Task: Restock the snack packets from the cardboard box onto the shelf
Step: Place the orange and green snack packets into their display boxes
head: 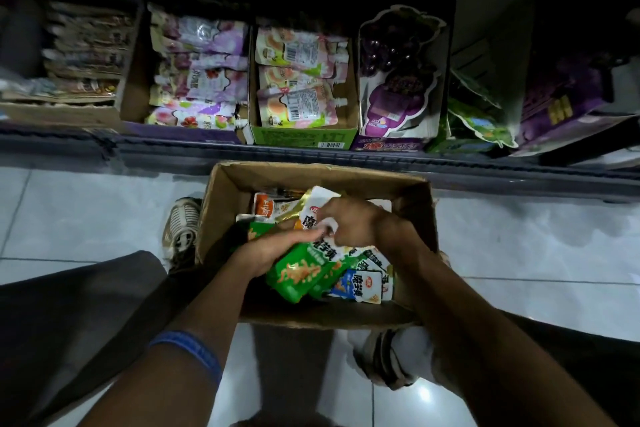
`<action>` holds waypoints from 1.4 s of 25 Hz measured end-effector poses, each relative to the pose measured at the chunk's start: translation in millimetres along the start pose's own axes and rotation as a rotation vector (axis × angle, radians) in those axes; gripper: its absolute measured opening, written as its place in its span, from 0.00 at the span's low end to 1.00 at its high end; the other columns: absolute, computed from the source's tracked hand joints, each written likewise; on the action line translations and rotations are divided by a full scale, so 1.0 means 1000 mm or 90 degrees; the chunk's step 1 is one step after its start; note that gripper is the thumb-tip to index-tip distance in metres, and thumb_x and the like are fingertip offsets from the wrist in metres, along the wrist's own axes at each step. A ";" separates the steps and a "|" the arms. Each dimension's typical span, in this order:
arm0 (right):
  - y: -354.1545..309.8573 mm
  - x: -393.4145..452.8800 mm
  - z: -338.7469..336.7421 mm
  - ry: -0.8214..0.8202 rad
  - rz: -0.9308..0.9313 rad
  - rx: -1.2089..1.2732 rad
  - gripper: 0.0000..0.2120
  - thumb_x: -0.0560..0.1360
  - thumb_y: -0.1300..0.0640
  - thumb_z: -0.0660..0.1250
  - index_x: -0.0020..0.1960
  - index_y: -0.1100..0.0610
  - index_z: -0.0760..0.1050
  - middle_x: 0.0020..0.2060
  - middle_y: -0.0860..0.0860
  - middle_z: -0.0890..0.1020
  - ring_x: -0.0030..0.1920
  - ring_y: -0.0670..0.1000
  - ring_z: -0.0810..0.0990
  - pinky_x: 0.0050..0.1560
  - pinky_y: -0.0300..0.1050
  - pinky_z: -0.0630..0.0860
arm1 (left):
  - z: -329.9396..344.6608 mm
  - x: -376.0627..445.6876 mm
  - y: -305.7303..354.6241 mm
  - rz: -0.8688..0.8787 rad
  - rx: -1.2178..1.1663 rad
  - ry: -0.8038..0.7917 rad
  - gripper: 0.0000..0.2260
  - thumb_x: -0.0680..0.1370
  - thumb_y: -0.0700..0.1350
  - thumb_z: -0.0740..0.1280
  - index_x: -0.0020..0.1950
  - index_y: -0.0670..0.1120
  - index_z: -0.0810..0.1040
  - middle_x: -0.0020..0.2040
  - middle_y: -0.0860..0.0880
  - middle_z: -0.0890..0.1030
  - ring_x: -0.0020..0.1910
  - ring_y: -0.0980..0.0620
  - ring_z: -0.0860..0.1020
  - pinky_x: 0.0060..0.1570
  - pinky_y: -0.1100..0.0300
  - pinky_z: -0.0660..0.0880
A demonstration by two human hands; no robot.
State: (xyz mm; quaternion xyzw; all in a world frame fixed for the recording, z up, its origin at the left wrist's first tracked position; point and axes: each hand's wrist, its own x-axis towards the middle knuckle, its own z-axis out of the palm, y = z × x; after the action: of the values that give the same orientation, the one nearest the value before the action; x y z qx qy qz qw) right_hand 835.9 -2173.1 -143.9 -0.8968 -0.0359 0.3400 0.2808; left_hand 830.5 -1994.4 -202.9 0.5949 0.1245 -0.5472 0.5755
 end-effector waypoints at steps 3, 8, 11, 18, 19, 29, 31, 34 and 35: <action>0.008 0.010 0.005 0.044 -0.052 0.009 0.18 0.69 0.62 0.74 0.56 0.52 0.74 0.49 0.47 0.79 0.50 0.49 0.78 0.47 0.43 0.73 | 0.006 0.007 -0.006 0.016 0.116 0.046 0.27 0.60 0.50 0.82 0.57 0.52 0.80 0.54 0.53 0.85 0.60 0.50 0.79 0.67 0.51 0.71; 0.025 0.001 0.026 0.445 0.121 0.681 0.11 0.77 0.47 0.67 0.54 0.52 0.75 0.54 0.53 0.81 0.54 0.53 0.80 0.58 0.54 0.77 | 0.018 0.005 -0.004 0.067 -0.116 0.167 0.21 0.72 0.41 0.76 0.57 0.50 0.68 0.60 0.53 0.74 0.62 0.53 0.69 0.67 0.54 0.63; 0.009 0.010 0.055 0.198 0.214 0.846 0.28 0.77 0.33 0.54 0.67 0.49 0.73 0.63 0.51 0.79 0.62 0.52 0.77 0.66 0.54 0.69 | 0.026 0.007 0.003 0.084 -0.112 0.141 0.20 0.71 0.40 0.76 0.60 0.51 0.74 0.61 0.53 0.79 0.66 0.48 0.73 0.63 0.56 0.68; 0.013 -0.006 0.079 0.230 0.412 0.999 0.32 0.79 0.33 0.44 0.69 0.53 0.70 0.69 0.56 0.72 0.65 0.57 0.73 0.66 0.57 0.66 | 0.018 0.007 -0.006 0.151 -0.218 0.191 0.18 0.69 0.36 0.77 0.55 0.48 0.79 0.47 0.52 0.86 0.49 0.52 0.83 0.46 0.56 0.77; 0.015 -0.013 0.088 0.223 0.475 1.036 0.33 0.79 0.33 0.44 0.67 0.54 0.71 0.67 0.57 0.74 0.60 0.58 0.75 0.63 0.58 0.68 | 0.022 0.006 -0.003 0.172 -0.222 0.179 0.17 0.69 0.34 0.76 0.54 0.48 0.79 0.47 0.52 0.86 0.49 0.52 0.84 0.49 0.55 0.77; -0.008 0.013 0.092 0.174 0.295 1.204 0.28 0.81 0.37 0.46 0.66 0.54 0.72 0.60 0.55 0.79 0.58 0.58 0.78 0.57 0.56 0.74 | 0.005 -0.010 0.043 0.302 -0.191 0.238 0.14 0.69 0.30 0.74 0.46 0.48 0.80 0.38 0.54 0.86 0.38 0.57 0.84 0.41 0.62 0.80; -0.008 0.025 0.101 0.178 0.309 0.990 0.20 0.82 0.46 0.54 0.64 0.57 0.72 0.53 0.56 0.80 0.47 0.56 0.80 0.46 0.47 0.77 | -0.025 -0.026 0.052 0.331 -0.172 0.254 0.14 0.68 0.32 0.76 0.46 0.48 0.82 0.42 0.52 0.86 0.43 0.53 0.84 0.46 0.57 0.81; -0.014 0.050 0.123 0.142 0.185 0.362 0.17 0.80 0.55 0.60 0.67 0.59 0.72 0.61 0.56 0.78 0.56 0.57 0.77 0.52 0.44 0.74 | -0.052 -0.043 0.048 0.343 -0.127 0.283 0.15 0.67 0.31 0.76 0.48 0.48 0.81 0.42 0.53 0.86 0.43 0.54 0.84 0.43 0.60 0.80; -0.019 0.061 0.133 0.136 0.107 0.163 0.17 0.79 0.56 0.61 0.66 0.60 0.73 0.62 0.57 0.77 0.60 0.59 0.76 0.57 0.47 0.73 | -0.057 -0.046 0.041 0.331 -0.135 0.300 0.16 0.68 0.30 0.75 0.49 0.48 0.81 0.42 0.53 0.86 0.42 0.55 0.84 0.40 0.62 0.80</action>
State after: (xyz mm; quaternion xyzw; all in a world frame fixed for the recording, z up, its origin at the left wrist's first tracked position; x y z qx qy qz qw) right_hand 801.5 -2078.1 -251.5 -0.8846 0.1127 0.2668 0.3656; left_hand 874.5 -1938.1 -158.6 0.6532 0.1545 -0.2148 0.7094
